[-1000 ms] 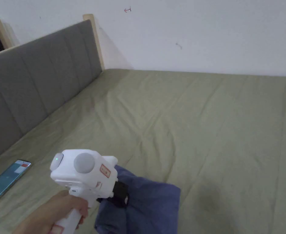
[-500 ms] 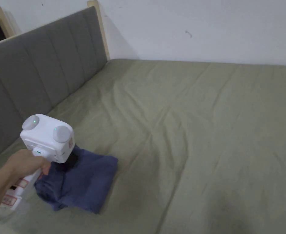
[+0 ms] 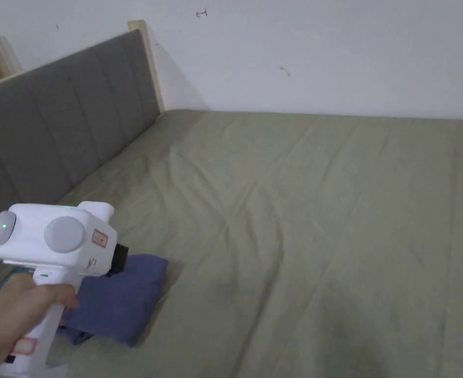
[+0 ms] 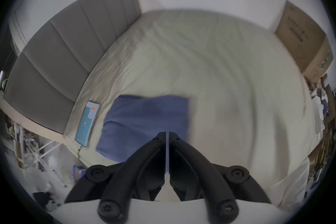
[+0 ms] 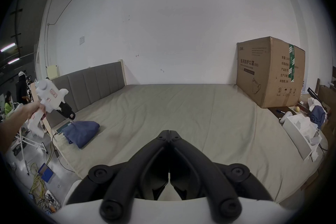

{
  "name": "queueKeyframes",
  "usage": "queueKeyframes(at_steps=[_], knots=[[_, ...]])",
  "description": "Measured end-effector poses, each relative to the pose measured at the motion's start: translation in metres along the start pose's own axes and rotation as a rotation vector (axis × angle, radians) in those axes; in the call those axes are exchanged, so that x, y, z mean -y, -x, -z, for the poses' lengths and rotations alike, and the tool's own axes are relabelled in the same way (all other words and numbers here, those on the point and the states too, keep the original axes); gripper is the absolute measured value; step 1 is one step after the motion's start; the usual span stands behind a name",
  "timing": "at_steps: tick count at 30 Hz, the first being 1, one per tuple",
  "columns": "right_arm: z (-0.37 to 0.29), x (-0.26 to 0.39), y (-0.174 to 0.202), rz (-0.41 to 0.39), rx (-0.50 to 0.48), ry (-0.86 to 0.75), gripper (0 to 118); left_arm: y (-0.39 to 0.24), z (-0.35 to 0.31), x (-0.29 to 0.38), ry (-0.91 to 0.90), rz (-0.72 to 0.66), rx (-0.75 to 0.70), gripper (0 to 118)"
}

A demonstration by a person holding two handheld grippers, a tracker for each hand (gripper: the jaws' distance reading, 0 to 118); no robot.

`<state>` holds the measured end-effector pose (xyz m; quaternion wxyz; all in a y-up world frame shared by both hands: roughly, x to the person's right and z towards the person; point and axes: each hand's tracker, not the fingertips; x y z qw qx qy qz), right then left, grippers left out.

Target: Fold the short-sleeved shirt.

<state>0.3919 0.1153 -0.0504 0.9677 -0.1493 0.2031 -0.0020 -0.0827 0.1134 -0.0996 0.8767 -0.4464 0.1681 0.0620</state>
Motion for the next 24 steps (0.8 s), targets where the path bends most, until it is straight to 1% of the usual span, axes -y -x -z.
queueKeyframes(at_steps=[2, 3, 6, 10, 11, 14, 17, 18, 19, 21, 22, 24], knots=[[-0.006, -0.006, -0.007, 0.012, 0.032, -0.013, 0, -0.037, -0.029, 0.016, -0.084, 0.009, 0.128, 0], [-0.008, -0.008, -0.012, 0.015, 0.035, -0.017, 0, -0.052, -0.039, 0.023, -0.115, 0.015, 0.16, 0], [-0.014, -0.017, -0.025, 0.019, 0.068, -0.024, 0, -0.109, -0.077, 0.042, -0.209, 0.061, 0.223, 0], [-0.024, -0.023, -0.047, 0.024, 0.107, -0.054, 0, -0.177, -0.114, 0.052, -0.373, 0.166, 0.212, 0], [-0.025, -0.026, -0.052, 0.032, 0.114, -0.06, 0, -0.193, -0.124, 0.056, -0.427, 0.131, 0.215, 0], [-0.028, -0.034, -0.067, 0.03, 0.114, -0.083, 0, -0.232, -0.146, 0.066, -0.532, 0.107, 0.251, 0], [-0.031, -0.049, -0.077, -0.03, 0.157, -0.144, 0, -0.264, -0.16, 0.073, -0.625, 0.083, 0.208, 0], [-0.033, -0.054, -0.08, -0.034, 0.166, -0.16, 0, -0.27, -0.162, 0.072, -0.608, 0.094, 0.221, 0], [-0.035, -0.059, -0.084, -0.028, 0.164, -0.171, 0, -0.272, -0.165, 0.072, -0.611, 0.057, 0.269, 0], [-0.041, -0.065, -0.09, -0.011, 0.172, -0.2, 0, -0.275, -0.17, 0.072, -0.62, -0.011, 0.293, 0], [-0.046, -0.067, -0.092, -0.009, 0.178, -0.203, 0, -0.276, -0.174, 0.074, -0.631, -0.056, 0.276, 0], [-0.055, -0.066, -0.093, -0.008, 0.21, -0.244, 0, -0.281, -0.181, 0.078, -0.673, -0.039, 0.229, 0]])
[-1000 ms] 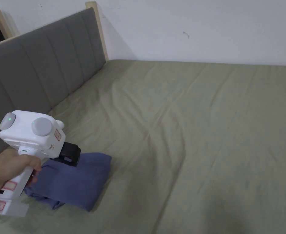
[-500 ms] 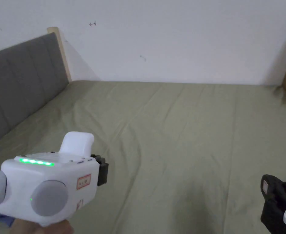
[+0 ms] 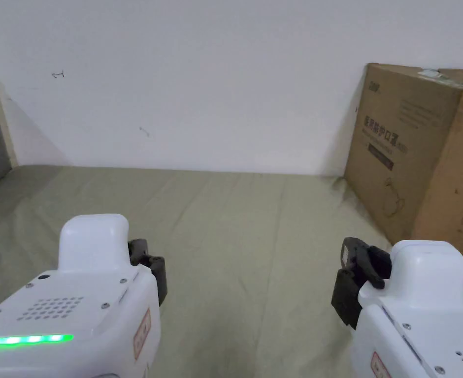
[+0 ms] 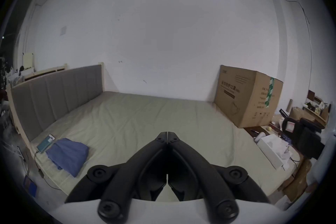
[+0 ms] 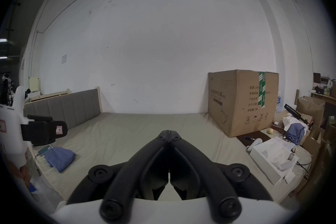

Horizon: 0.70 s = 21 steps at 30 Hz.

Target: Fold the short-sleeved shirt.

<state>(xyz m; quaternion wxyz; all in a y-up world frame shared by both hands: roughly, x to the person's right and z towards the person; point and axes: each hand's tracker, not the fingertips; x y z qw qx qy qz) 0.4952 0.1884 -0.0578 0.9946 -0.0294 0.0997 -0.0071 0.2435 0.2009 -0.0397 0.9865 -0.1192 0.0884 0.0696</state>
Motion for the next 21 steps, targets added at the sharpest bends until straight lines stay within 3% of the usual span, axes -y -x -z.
queueKeyframes(at_steps=[4, 6, 10, 11, 12, 13, 14, 15, 18, 19, 21], knots=[[-0.011, 0.007, -0.004, 0.013, 0.058, 0.011, 0, -0.013, -0.025, 0.019, -0.055, 0.037, -0.037, 0], [-0.014, 0.011, -0.01, 0.033, 0.038, 0.028, 0, -0.013, -0.028, 0.022, -0.071, 0.048, -0.011, 0], [-0.023, 0.015, -0.01, 0.012, 0.048, 0.034, 0, -0.016, -0.025, 0.025, -0.064, 0.141, -0.068, 10], [-0.025, 0.016, -0.011, 0.007, 0.049, 0.032, 0, -0.015, -0.025, 0.025, -0.058, 0.135, -0.064, 26], [-0.026, 0.016, -0.009, 0.008, 0.052, 0.03, 0, -0.014, -0.025, 0.024, -0.046, 0.134, -0.067, 52], [-0.028, 0.016, -0.011, 0.016, 0.049, 0.029, 2, -0.012, -0.025, 0.024, -0.033, 0.139, -0.053, 90], [-0.03, 0.016, -0.012, 0.026, 0.037, 0.027, 7, -0.011, -0.028, 0.025, -0.042, 0.138, -0.048, 107], [-0.031, 0.015, -0.013, 0.033, 0.029, 0.027, 18, -0.01, -0.034, 0.024, -0.071, 0.136, -0.044, 113], [-0.033, 0.013, -0.01, 0.036, 0.014, 0.035, 65, -0.01, -0.044, 0.013, -0.087, 0.109, -0.045, 114], [-0.035, 0.013, -0.009, 0.032, 0.024, 0.034, 89, -0.009, -0.047, 0.009, -0.078, 0.108, -0.043, 114], [-0.036, 0.013, -0.008, 0.022, 0.032, 0.028, 115, -0.009, -0.052, 0.007, -0.08, 0.116, -0.042, 114]])
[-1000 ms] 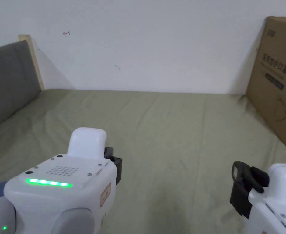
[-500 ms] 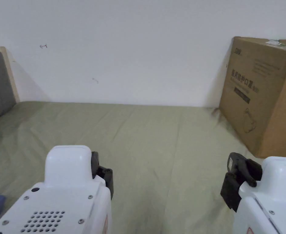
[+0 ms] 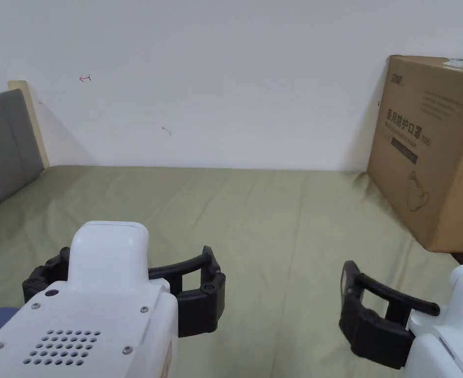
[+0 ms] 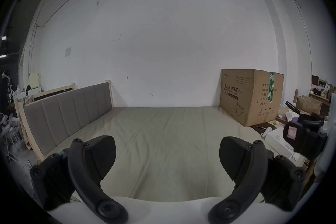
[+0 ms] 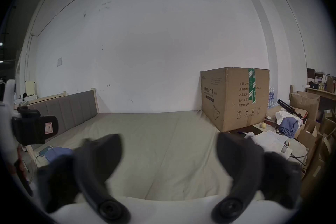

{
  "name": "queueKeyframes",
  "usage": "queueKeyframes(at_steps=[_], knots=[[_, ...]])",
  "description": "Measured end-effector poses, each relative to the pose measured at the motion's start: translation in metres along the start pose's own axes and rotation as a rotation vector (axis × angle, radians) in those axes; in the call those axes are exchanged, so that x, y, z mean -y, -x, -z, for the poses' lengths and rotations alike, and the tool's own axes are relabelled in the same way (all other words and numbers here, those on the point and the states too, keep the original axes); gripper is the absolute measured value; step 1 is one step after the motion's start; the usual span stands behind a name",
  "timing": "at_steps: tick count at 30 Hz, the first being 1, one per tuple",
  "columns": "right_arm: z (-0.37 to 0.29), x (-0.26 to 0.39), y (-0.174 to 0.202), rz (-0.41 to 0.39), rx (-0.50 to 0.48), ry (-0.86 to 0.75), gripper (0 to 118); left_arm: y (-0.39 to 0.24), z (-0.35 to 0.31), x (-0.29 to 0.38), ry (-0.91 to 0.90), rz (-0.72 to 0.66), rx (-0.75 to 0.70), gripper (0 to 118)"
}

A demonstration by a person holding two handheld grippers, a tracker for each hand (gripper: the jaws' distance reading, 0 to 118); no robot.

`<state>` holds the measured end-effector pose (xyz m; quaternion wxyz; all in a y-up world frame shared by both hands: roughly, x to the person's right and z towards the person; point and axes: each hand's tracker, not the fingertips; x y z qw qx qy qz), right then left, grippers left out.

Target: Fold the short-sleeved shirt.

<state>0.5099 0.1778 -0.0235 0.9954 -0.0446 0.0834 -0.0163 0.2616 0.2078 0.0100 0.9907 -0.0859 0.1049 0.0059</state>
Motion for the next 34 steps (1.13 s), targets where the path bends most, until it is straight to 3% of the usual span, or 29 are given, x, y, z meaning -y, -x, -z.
queueKeyframes(at_steps=[7, 11, 17, 34], knots=[[0.002, 0.003, 0.001, -0.027, 0.009, 0.023, 118, 0.003, -0.023, -0.014, -0.03, -0.03, 0.044, 114], [0.003, 0.004, -0.002, 0.018, -0.015, 0.038, 118, -0.008, -0.024, -0.012, -0.014, 0.066, -0.025, 114], [0.006, 0.003, -0.001, 0.026, -0.018, 0.045, 118, -0.014, -0.027, -0.007, 0.03, -0.038, 0.083, 114], [0.009, 0.004, -0.001, 0.023, -0.029, 0.055, 118, -0.004, -0.013, -0.001, 0.012, -0.024, 0.004, 114]])
